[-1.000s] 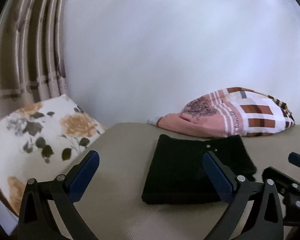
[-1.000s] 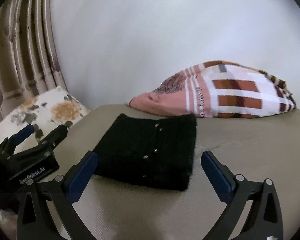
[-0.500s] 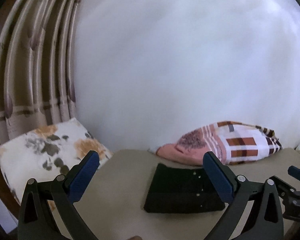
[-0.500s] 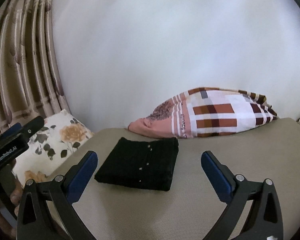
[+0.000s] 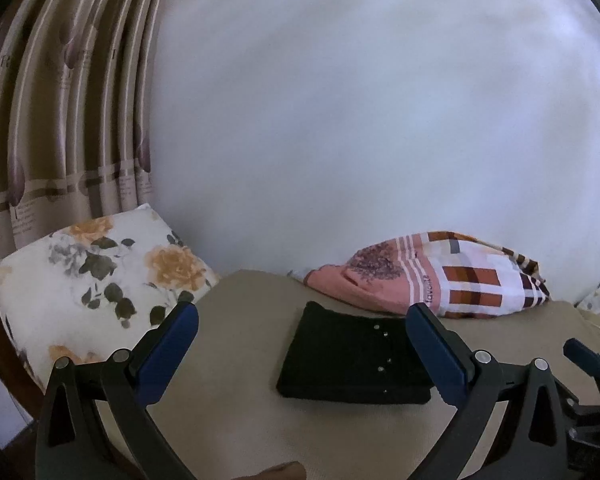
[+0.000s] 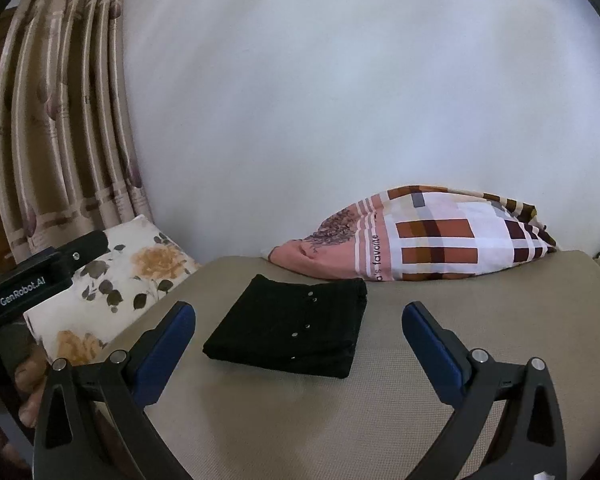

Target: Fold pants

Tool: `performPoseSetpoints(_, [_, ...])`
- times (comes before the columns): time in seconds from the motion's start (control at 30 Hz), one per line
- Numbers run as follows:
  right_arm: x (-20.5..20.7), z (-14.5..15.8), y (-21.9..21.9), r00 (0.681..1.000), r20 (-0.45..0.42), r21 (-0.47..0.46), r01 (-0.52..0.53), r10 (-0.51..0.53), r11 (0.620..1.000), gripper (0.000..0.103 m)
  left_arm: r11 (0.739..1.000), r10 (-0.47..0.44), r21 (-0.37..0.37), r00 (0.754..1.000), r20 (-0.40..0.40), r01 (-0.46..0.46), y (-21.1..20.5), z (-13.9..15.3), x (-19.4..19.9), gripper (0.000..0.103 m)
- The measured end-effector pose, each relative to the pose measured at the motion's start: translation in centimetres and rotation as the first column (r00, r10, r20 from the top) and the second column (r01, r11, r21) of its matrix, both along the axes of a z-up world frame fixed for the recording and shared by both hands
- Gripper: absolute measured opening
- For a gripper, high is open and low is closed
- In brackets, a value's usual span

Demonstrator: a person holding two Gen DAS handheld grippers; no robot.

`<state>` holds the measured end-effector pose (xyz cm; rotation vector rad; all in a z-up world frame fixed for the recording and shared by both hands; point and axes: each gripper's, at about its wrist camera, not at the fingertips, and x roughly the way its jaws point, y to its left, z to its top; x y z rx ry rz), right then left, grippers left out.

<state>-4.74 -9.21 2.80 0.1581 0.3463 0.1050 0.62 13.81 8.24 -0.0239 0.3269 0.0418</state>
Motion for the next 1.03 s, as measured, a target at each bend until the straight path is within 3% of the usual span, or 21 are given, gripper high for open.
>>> performPoseSetpoints(0.77, [-0.2,-1.1,1.6,0.998,-0.045,-0.014,-0.037,0.036,0.999,0.103,0.999,-0.041,0.022,0.997,-0.068,0.043,-1.3,-2.0,0.7,0.103])
performPoseSetpoints(0.9, [0.1,-1.4,1.6,0.997,-0.06,-0.008,-0.041,0.04,0.999,0.103,0.997,-0.037,0.069,0.997,-0.061,0.041,-2.1,-2.6,0.7,0.103])
performPoseSetpoints(1.03, [0.1,-1.5,1.7,0.998,-0.058,-0.016,-0.039,0.039,0.999,0.103,0.996,-0.056,0.07,0.996,-0.07,0.061,-2.6,-2.9,0.6,0.103])
